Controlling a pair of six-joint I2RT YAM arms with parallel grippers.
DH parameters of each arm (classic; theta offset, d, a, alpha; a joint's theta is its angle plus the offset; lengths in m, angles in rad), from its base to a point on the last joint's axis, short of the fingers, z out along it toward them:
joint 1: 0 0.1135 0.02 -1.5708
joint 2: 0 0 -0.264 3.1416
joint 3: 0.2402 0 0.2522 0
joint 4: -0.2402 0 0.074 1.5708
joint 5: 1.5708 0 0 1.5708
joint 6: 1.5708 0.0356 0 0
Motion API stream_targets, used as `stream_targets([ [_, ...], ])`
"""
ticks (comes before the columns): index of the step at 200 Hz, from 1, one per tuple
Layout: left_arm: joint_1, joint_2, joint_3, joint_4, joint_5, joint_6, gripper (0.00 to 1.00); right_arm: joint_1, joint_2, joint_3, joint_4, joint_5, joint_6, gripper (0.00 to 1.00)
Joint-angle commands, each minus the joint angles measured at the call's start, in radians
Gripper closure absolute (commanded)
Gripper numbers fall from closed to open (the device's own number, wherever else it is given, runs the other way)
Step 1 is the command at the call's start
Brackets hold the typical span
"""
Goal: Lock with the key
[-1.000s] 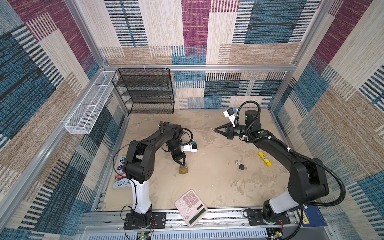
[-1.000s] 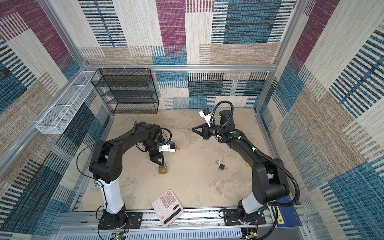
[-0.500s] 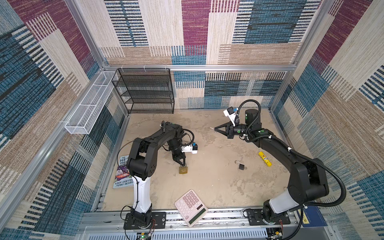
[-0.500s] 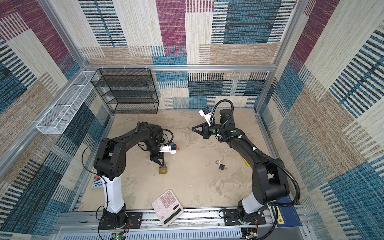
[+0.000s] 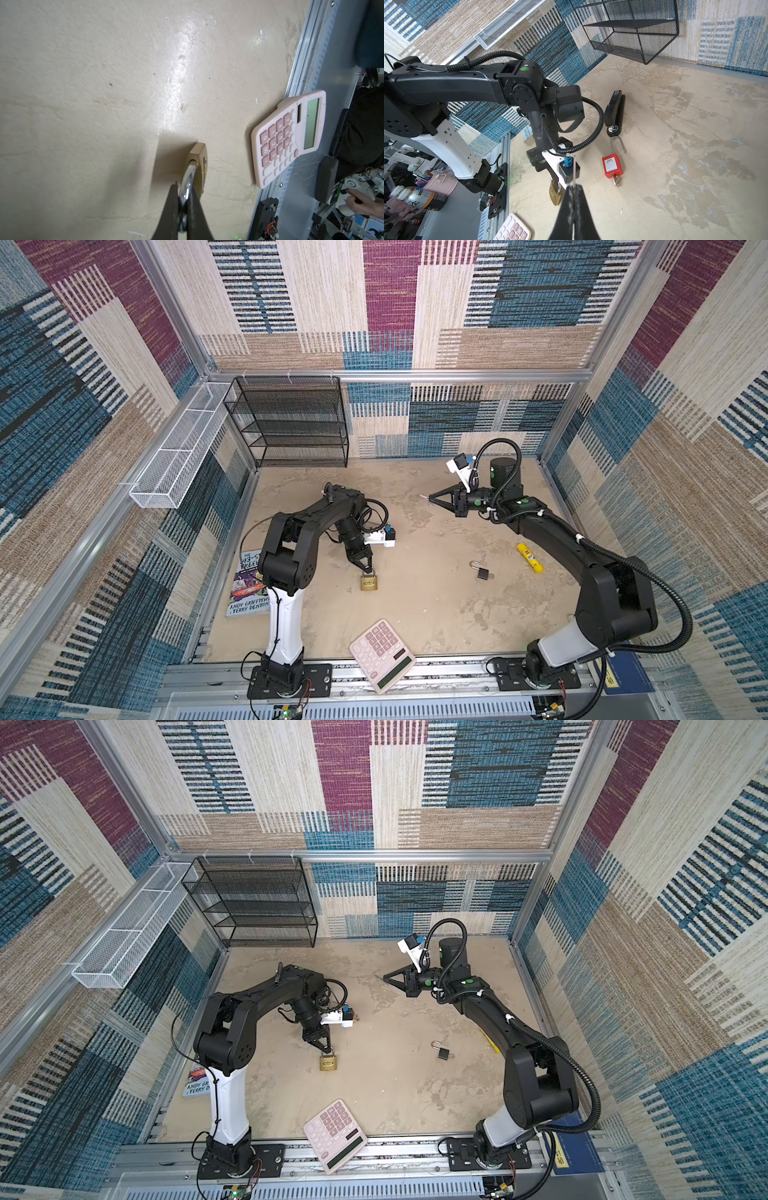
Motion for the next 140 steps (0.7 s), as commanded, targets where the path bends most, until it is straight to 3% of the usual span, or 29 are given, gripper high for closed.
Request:
stream_targets([
  [1, -0.001, 0.012, 0.002, 0.059, -0.032, -0.004, 0.94, 0.0, 0.004, 0.0, 0.013, -0.026, -0.007, 1.0],
  [140, -0.002, -0.003, 0.003, 0.121, -0.07, -0.051, 0.69, -0.001, -0.014, -0.014, -0.005, -0.02, -0.02, 1.0],
])
